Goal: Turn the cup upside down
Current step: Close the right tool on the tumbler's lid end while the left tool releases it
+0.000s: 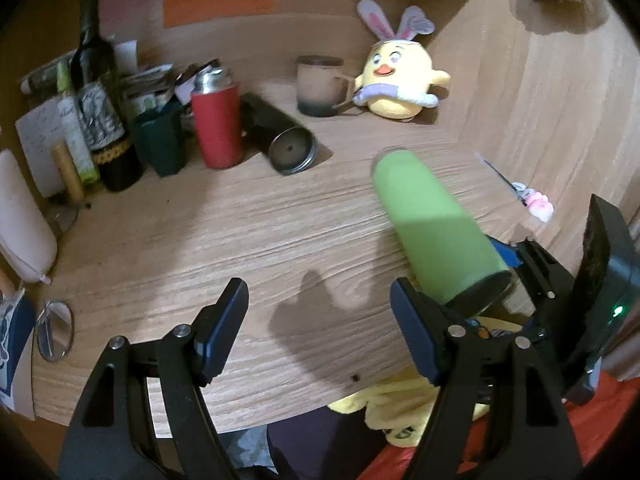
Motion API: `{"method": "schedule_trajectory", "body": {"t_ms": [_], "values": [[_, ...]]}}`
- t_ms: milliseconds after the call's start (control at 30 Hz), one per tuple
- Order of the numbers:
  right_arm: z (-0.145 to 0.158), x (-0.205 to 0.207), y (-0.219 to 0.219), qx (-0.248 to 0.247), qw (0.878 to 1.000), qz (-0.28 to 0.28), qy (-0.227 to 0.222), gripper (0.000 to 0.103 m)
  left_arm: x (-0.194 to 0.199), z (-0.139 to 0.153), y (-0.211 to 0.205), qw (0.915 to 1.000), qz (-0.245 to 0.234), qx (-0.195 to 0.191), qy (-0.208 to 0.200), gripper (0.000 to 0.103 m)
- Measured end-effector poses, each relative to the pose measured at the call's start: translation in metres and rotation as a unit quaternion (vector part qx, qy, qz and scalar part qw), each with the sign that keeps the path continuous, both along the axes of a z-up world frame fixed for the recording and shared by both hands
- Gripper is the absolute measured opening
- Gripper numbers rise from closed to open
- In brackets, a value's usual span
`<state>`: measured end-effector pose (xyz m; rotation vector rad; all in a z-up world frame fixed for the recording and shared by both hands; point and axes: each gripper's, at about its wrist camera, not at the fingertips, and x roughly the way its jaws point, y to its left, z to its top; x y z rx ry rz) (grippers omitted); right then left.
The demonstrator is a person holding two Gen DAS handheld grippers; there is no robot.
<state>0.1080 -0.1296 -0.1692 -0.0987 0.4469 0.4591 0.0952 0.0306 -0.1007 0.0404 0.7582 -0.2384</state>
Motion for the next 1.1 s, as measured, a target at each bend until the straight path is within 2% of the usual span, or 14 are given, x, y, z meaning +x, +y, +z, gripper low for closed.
{"method": "schedule_trajectory", "body": {"t_ms": [200, 333, 533, 800, 1100], "values": [[-0.001, -0.006, 0.000, -0.021, 0.999, -0.012, -0.021, 0.080, -0.004, 0.008, -0.014, 0.9996, -0.012, 0.006, -0.024, 0.073], [0.004, -0.010, -0.005, -0.042, 0.999, -0.009, -0.008, 0.073, -0.006, 0.014, -0.018, 0.9993, -0.020, -0.005, -0.031, 0.073], [0.019, -0.011, -0.028, -0.005, 0.999, 0.009, 0.033, 0.067, -0.015, 0.028, -0.026, 0.9976, -0.037, -0.025, -0.053, 0.073], [0.056, -0.023, -0.039, 0.019, 1.000, 0.019, 0.001, 0.064, -0.030, 0.058, -0.036, 0.9924, -0.062, -0.041, -0.098, 0.073], [0.095, -0.020, -0.039, 0.035, 0.998, 0.034, -0.040, 0.064, -0.017, 0.090, -0.041, 0.9855, -0.102, -0.082, -0.109, 0.073]]}}
